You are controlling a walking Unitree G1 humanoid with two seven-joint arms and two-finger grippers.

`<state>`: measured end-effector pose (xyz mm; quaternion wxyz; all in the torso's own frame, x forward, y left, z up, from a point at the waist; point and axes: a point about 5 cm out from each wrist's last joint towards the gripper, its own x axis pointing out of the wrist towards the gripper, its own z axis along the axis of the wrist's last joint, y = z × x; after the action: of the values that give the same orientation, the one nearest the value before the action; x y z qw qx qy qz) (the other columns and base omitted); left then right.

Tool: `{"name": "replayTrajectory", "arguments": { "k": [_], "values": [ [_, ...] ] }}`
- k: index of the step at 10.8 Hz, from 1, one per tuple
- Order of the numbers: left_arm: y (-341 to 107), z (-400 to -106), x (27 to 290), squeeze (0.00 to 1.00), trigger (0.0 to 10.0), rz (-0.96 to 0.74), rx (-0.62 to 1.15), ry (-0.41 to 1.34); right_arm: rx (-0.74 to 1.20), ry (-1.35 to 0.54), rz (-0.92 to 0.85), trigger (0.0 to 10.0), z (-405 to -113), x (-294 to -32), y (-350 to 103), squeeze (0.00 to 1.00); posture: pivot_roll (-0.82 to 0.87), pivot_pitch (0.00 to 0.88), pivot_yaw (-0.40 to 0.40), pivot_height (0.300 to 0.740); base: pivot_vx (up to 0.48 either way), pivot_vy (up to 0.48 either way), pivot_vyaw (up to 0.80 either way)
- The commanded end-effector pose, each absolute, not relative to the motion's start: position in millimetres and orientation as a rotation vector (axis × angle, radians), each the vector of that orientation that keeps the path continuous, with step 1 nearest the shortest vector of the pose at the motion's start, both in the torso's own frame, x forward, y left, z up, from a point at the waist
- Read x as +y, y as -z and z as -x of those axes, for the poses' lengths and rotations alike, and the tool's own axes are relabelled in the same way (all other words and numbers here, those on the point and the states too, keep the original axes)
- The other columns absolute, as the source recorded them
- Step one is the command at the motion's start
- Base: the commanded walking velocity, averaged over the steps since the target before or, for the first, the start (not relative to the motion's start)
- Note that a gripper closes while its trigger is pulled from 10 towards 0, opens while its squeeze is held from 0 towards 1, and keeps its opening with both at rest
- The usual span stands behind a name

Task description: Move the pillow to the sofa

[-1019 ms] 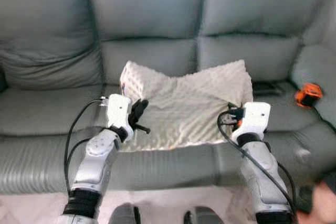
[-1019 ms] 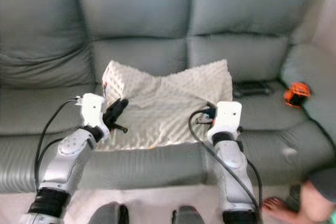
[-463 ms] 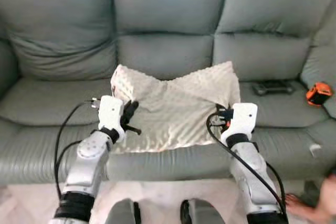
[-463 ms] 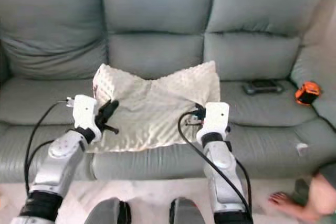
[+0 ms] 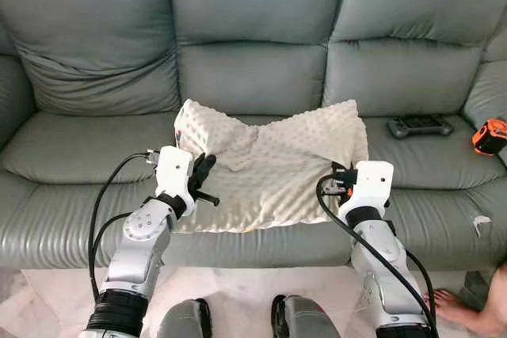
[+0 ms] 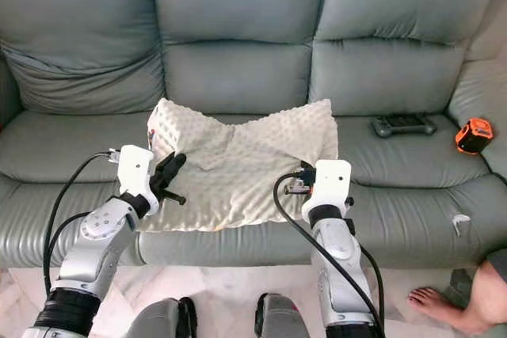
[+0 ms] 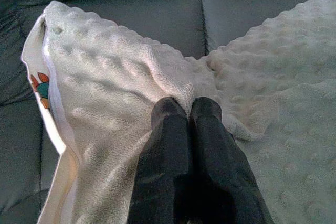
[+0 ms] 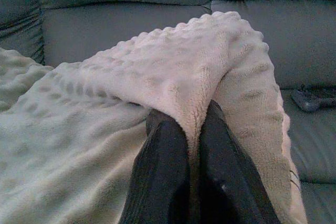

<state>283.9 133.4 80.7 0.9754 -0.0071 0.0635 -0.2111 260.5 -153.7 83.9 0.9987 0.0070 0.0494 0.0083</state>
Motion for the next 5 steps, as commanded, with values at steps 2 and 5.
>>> {"name": "replayTrajectory", "arguments": {
  "k": [2, 5],
  "values": [
    [-86.9, -285.6, 130.5, 0.00, 10.0, -0.004, 0.105, 0.448, 0.070, -0.022, -0.018, 10.0, -261.9, -151.8, -88.9, 0.00, -0.11, 0.139, -0.007, 0.686, 0.000, 0.000, 0.00],
    [-86.6, -284.4, 129.3, 0.00, 10.0, -0.010, 0.101, 0.441, 0.068, -0.026, -0.021, 10.0, -262.3, -151.4, -88.4, 0.00, -0.11, 0.149, -0.003, 0.646, 0.000, 0.000, 0.00]
  ]
}}
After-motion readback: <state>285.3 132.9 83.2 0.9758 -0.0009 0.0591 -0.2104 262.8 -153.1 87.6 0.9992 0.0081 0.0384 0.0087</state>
